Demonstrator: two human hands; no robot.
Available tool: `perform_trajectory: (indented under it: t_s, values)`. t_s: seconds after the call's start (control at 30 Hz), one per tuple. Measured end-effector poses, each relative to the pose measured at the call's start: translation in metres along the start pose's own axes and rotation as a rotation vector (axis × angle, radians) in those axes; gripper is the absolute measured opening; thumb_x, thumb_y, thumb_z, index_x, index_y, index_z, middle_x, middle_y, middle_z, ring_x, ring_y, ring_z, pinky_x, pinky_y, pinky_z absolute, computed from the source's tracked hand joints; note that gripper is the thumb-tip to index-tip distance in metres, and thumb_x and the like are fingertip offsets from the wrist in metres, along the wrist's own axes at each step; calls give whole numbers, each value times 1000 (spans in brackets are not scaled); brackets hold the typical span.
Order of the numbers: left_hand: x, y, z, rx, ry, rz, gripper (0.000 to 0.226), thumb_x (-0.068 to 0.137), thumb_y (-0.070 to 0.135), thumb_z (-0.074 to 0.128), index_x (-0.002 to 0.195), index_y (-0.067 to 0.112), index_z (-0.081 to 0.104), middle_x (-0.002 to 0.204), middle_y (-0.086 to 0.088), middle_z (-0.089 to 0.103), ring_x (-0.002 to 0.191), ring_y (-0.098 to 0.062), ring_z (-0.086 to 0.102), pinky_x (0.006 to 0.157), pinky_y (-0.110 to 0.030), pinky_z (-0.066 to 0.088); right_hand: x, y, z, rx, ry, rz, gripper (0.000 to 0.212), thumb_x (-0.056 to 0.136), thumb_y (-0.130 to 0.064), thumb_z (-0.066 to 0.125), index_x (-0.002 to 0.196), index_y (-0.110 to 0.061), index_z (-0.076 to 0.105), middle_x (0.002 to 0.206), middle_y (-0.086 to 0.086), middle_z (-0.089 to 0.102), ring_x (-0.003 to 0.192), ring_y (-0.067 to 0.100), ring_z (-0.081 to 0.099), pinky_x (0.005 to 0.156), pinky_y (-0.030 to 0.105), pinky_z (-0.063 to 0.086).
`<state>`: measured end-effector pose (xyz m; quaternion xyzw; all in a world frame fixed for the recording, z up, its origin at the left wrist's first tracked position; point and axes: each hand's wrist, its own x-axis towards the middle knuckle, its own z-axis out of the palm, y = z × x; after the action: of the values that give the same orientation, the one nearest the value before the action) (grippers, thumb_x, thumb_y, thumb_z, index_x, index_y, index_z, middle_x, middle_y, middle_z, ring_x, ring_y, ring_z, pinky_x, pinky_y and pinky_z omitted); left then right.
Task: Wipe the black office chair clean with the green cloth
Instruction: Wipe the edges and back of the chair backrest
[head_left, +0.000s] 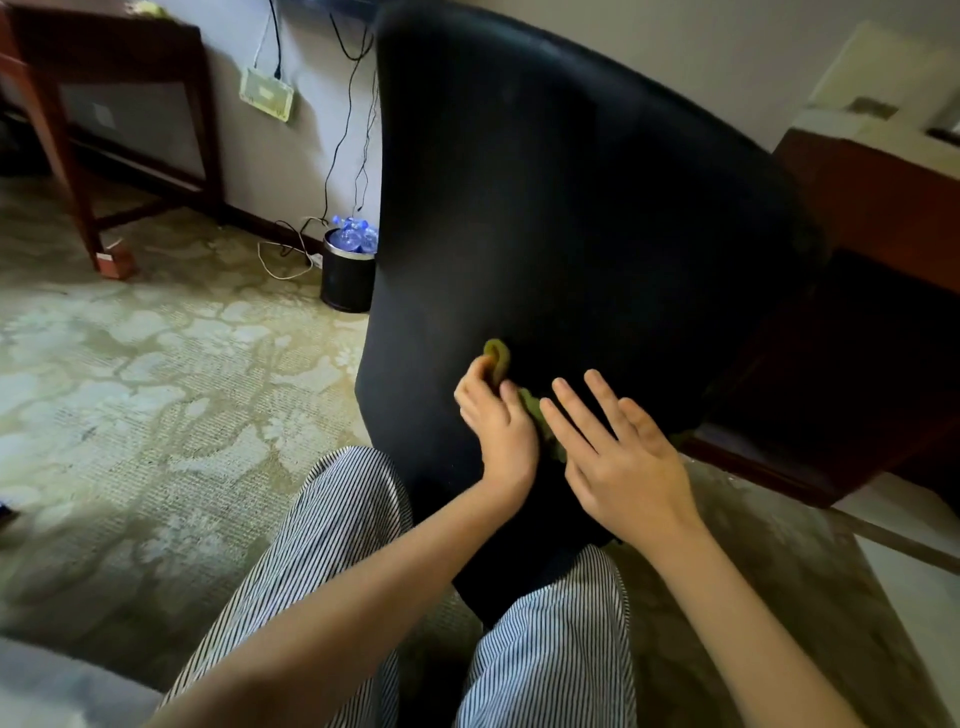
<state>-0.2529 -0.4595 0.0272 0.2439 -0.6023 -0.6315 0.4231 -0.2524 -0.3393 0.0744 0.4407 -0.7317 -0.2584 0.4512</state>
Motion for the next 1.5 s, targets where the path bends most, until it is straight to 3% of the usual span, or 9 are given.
perform_trajectory:
  t_s: [0.2,0.37,0.57,0.73,0.8,0.93,1.13,1.33,1.5]
  values:
    - [54,10,-7,-69,48,14,32,93,1,40,125,3,43,125,-16,40,116,-22,36,101,-26,25,-13,3,2,0,54,-25,45,91,-25,41,130,-12,57,141,4,46,133,20,32,116,34,5]
    - [63,-35,-18,20,81,-245,35,96,9,37,130,7,42,131,-20,39,121,-35,39,106,-43,26,-18,-2,2,12,125,4,44,92,-29,43,131,-16,56,143,0,39,133,16,33,116,31,5]
    - [-8,-43,-17,-4,-49,-298,37,97,9,36,134,8,35,135,-14,33,125,-28,33,108,-34,22,-25,-8,3,84,147,86,50,90,-31,42,138,-18,42,149,1,34,138,19,22,116,33,3]
    - [-18,8,-12,-155,-132,70,29,95,6,39,118,24,36,116,14,35,115,-2,33,97,-8,21,-41,-10,5,188,165,93,52,87,-27,46,137,-19,39,145,4,32,137,19,18,115,35,9]
    - [-7,28,-8,-159,-102,213,28,92,9,40,115,25,38,113,17,36,110,2,34,99,-10,24,-48,-10,7,203,187,107,52,86,-25,47,138,-20,39,146,3,32,136,20,21,114,37,13]
    - [-7,25,-6,-62,-131,517,26,89,15,39,114,16,44,119,-5,40,112,-9,34,101,-17,24,-56,-10,10,276,288,234,45,96,-25,38,140,-18,33,149,3,26,141,17,19,116,36,11]
    - [-29,-42,-17,130,-342,953,15,98,19,34,108,15,44,115,-4,35,105,-27,34,99,-31,27,-52,-10,3,364,326,351,43,95,-29,41,135,-16,32,136,11,37,145,14,8,116,36,10]
    - [-12,-70,-28,249,-424,1184,22,101,25,27,105,16,47,110,-9,36,99,-28,40,89,-37,35,-51,-19,-2,411,236,407,50,86,-28,51,131,-9,38,138,13,34,129,30,35,114,37,17]
    - [15,-3,-17,147,-281,1093,23,85,7,41,108,13,43,111,-6,33,101,-29,36,94,-32,28,-50,-23,-5,571,250,456,41,88,-19,48,127,-9,37,138,14,34,129,30,36,112,40,20]
